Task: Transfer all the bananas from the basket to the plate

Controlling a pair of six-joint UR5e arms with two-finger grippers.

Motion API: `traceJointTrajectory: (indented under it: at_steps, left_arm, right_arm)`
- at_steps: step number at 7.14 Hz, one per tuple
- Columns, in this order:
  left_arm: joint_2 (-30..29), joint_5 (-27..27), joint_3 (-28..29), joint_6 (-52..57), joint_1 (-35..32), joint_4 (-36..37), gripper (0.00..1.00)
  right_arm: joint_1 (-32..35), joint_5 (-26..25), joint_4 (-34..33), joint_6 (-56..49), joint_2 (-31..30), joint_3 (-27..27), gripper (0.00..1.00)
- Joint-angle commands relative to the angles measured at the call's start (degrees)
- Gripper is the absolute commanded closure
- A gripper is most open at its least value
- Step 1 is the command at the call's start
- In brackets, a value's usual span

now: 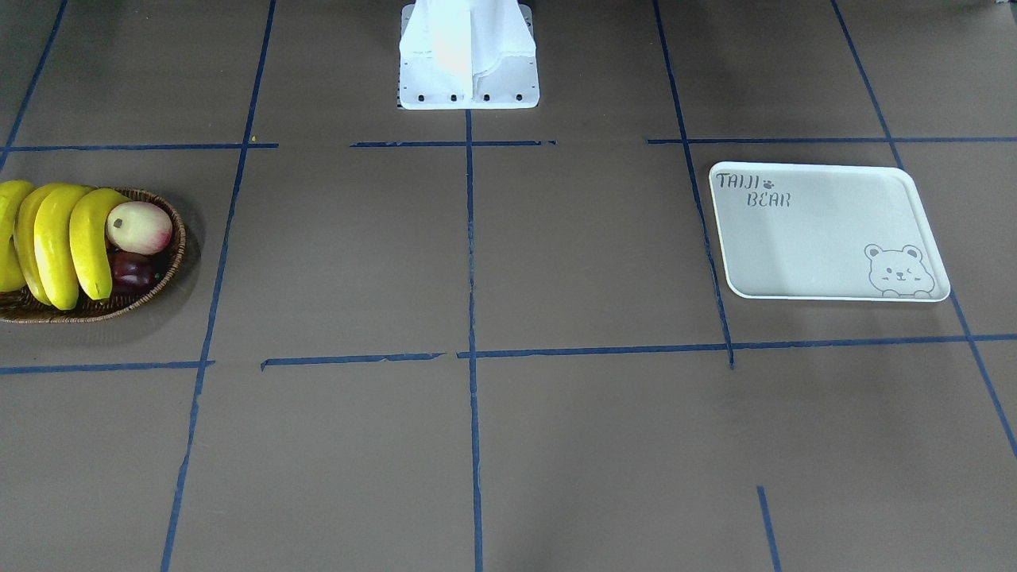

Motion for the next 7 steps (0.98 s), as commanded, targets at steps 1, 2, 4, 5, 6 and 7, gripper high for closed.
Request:
traceJointTrajectory:
  at_steps: [1,2,4,5,6,7]
  left_arm:
    - [0.0,0.0,-0.8,-0.1,0.0,-0.2,0.0]
    - [0.0,0.0,-0.8,-0.2,0.0,-1.4,0.0]
    - [0.0,0.0,-0.9,-0.4,-0.1,-2.1,0.0]
    - [0.1,-0.1,-0.9,-0.5,0.0,-2.1,0.0]
    - [0.1,-0.1,-1.0,-0.5,0.0,-2.1,0.0]
    - [0.3,-0.2,-0.9,-0.5,-0.1,-2.1,0.0]
  right_arm:
    - [-0.1,6.4,0.4,1.5,-2.1,0.6,0.0]
    - [-0.3,10.4,0.7,6.8,-3.9,2.3,0.0]
    - [-2.8,6.3,12.2,16.7,-6.5,2.6,0.0]
    - [-6.8,5.6,23.5,25.4,-10.2,2.5,0.0]
    - [-11.9,2.6,32.1,35.8,-11.5,2.4,0.0]
    - [-15.3,0.5,35.4,36.6,-13.5,2.3,0.0]
